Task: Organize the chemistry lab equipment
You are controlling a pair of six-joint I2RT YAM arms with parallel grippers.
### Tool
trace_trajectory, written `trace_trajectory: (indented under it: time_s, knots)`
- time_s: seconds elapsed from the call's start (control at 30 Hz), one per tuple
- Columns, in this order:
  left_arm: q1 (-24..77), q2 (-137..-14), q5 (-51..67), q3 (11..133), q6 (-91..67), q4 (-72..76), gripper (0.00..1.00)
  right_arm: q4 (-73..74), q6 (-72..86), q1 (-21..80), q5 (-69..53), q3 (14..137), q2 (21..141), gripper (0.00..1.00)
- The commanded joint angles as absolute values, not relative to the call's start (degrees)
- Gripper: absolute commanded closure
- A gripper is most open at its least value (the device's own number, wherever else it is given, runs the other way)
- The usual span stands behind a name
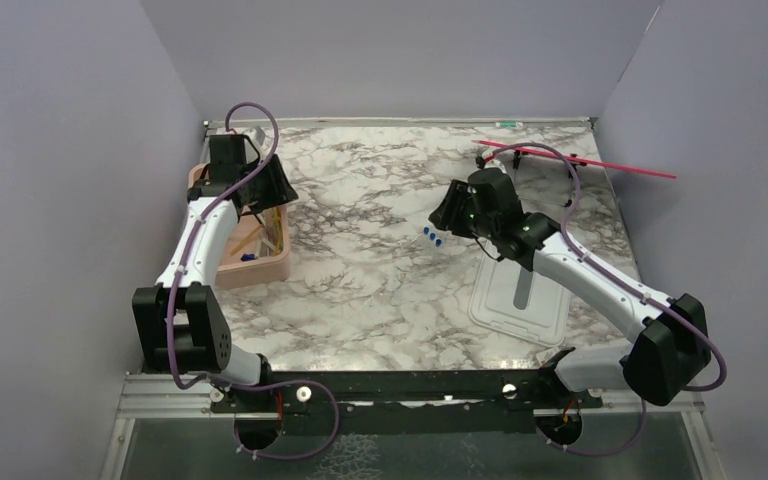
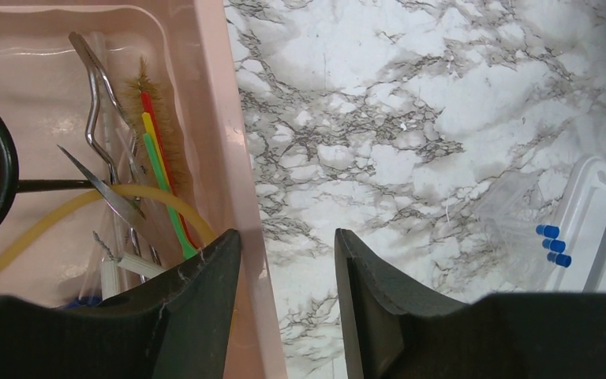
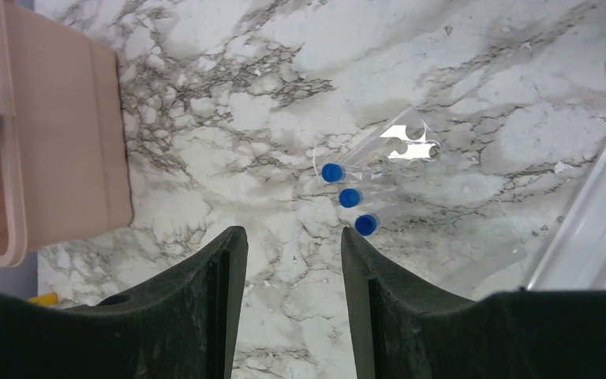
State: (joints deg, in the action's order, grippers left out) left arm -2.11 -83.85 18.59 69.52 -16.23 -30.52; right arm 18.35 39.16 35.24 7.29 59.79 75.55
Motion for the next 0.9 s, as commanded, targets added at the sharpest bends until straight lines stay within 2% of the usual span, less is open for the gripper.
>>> trace_trajectory:
  time_s: [0.0, 0.27, 0.4, 0.57, 0.87]
  knots:
    - [-1.18, -82.15, 13.49, 69.33, -16.03, -30.68, 0.49, 20.39, 38.75, 34.55, 9.78, 58.32, 74.67, 0.48]
    - [-0.66, -86.58, 6.99, 68.82, -16.46, -31.49, 0.51, 20.24, 39.02, 33.44, 11.00, 56.58, 75.06, 0.48]
    - [-0.09, -87.44, 12.24, 69.20, -15.26, -31.39, 0.57, 19.29, 38.58, 32.59, 12.64, 54.49, 75.55, 0.48]
    - [3.38, -87.09, 20.01, 69.84, -14.51, -31.28, 0.58, 18.64, 37.99, 30.00, 14.87, 51.76, 77.65, 0.48]
    - [8.38, -84.86, 24.47, 70.39, -15.27, -31.23, 0.61, 21.06, 38.41, 26.23, 20.64, 50.47, 82.13, 0.49]
